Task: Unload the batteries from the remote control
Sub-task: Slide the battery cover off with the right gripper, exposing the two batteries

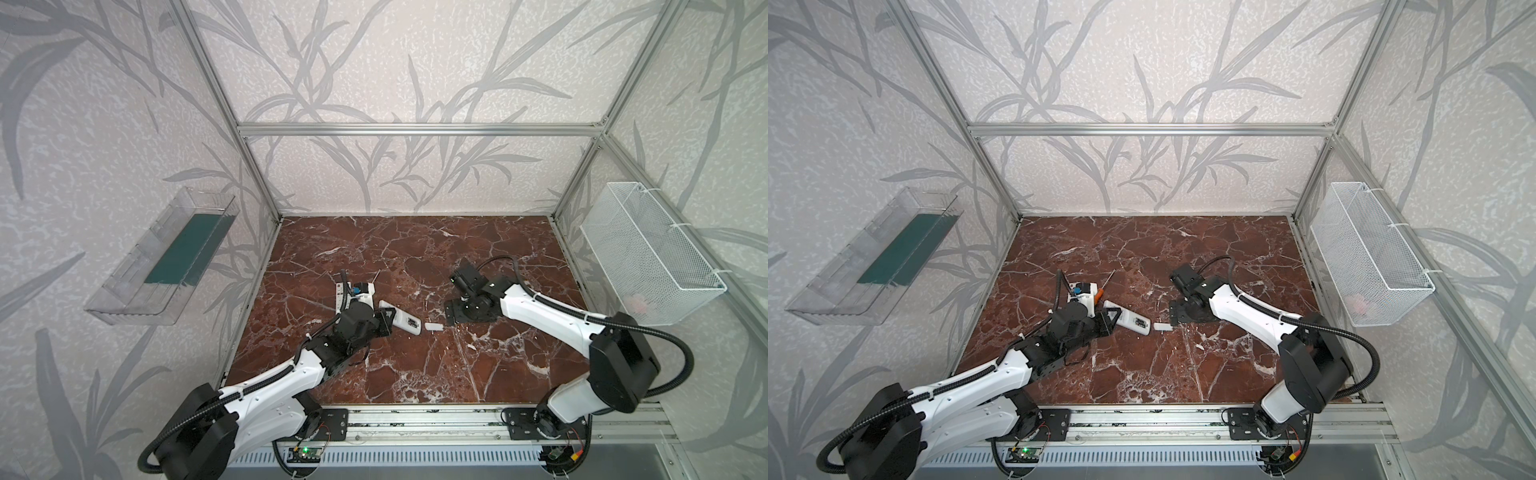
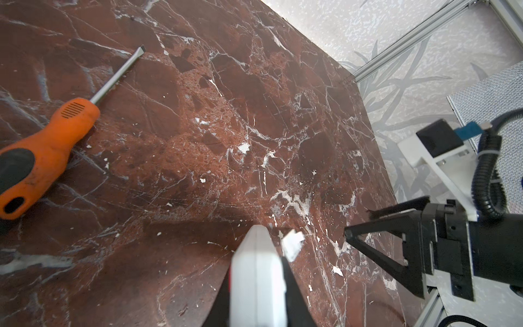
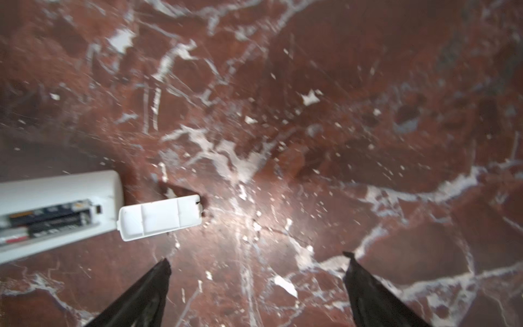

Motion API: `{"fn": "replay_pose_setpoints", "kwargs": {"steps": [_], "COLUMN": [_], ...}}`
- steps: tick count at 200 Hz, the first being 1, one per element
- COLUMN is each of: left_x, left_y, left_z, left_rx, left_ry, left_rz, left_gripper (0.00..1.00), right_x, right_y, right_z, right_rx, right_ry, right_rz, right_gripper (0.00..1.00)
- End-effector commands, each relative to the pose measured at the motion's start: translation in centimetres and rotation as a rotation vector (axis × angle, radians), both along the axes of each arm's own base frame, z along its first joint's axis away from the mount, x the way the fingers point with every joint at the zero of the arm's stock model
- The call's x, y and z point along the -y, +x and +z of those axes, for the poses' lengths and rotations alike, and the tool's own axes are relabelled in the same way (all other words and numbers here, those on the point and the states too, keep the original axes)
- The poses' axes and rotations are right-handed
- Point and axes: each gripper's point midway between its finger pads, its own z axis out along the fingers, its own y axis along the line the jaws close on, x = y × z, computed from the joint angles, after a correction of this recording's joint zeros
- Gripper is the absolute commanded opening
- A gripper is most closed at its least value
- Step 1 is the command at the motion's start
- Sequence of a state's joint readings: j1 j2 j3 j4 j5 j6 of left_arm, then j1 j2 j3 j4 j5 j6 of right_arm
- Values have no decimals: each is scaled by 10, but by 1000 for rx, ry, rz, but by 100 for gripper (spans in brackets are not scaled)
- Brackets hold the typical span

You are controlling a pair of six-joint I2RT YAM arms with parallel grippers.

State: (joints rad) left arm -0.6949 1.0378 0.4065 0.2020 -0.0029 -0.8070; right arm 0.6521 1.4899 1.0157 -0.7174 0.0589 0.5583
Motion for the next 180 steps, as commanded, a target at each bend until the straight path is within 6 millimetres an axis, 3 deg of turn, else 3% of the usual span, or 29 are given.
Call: {"fn": "replay_pose_setpoints", "kwargs": {"steps": [1,34,65,75,129,180], "left_x": [-9,-2,3,7,33,39], "left_y": [2,5,5,6,7,11], "left_z": [-11,-12,-18,-22,-52,-60], "left_rx": [-15,-7,-38,-59,-182,-203], "left_ry": [78,21,-5,-3,-26,-37], "left_rz": [22,18,18,7,-63,-65], "left_gripper": [0,0,0,0,22,46], "right_x": [-6,-50,-67,-68,-70,-58], "right_y": [-12,-17,-19,-20,-20,-19], "right_z": [24,54,51,45,25,18], "right_rx": [51,131,75,41,-24,-30], "right_ry": [117,418,488,482,472,469], "right_rz": [46,190,248,257,250,220], "right_gripper": [95,95,95,95,95,95]}}
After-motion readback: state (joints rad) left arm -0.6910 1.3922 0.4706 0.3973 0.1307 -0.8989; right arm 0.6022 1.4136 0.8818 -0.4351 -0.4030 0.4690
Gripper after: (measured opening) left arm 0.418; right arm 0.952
